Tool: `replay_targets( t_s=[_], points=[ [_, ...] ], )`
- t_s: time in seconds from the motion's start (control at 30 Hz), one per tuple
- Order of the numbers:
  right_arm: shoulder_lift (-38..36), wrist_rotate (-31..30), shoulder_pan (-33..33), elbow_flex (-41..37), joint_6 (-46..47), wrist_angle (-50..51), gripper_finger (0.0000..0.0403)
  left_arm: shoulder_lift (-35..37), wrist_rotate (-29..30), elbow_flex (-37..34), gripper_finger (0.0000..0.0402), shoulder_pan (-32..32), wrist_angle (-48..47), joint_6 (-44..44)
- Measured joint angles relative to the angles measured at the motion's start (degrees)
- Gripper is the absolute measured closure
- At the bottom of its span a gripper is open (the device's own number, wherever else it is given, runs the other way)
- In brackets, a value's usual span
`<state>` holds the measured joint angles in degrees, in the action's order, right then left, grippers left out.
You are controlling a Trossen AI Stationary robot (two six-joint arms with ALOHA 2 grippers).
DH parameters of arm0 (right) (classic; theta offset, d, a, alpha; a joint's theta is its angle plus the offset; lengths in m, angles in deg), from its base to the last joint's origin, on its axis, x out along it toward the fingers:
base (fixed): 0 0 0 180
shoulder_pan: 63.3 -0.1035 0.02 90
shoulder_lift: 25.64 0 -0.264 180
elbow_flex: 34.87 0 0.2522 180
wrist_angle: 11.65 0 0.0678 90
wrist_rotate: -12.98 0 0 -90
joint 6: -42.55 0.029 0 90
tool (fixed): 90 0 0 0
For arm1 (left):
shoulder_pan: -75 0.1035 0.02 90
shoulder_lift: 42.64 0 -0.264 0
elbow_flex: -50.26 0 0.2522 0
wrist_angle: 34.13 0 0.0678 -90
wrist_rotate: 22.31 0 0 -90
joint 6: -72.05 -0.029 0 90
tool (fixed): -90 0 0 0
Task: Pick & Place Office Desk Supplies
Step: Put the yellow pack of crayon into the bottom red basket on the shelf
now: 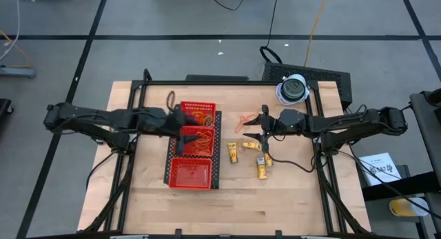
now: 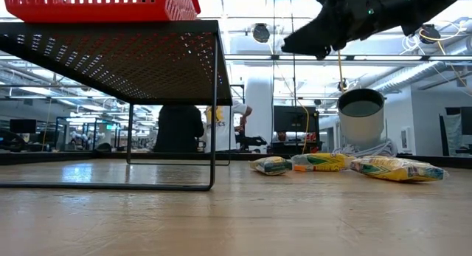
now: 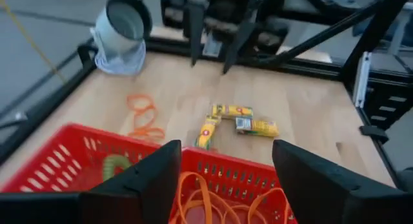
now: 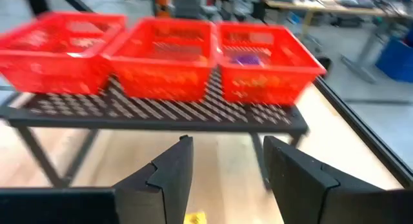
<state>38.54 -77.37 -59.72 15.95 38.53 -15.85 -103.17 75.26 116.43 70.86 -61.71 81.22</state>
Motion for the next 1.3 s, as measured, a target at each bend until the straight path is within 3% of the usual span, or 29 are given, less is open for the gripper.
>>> replay_targets(
  t_s=[0.23, 0.83, 1.03, 1.3],
  points=[
    [1.9, -8.7, 0.2, 0.0, 1.3, 4.6, 0.0227, 6.2, 0.1, 0.0, 0.0139, 0.0, 0.6, -4.1],
    [23.0, -8.4, 0.2, 0.0, 3.7, 4.7, 0.0232, 0.3, 3.6, 0.0, 0.0142, 0.1, 0.8, -3.5],
    [20.6, -8.1, -0.1, 0.0, 5.1, 10.5, 0.0232, -0.3, 5.0, 0.0, 0.0146, 0.1, 0.6, -3.1],
    [14.7, 0.3, -0.8, 0.1, 9.6, 21.1, 0.0232, -0.3, 6.3, 0.0, 0.0138, 0.7, 0.8, -3.0]
  ],
)
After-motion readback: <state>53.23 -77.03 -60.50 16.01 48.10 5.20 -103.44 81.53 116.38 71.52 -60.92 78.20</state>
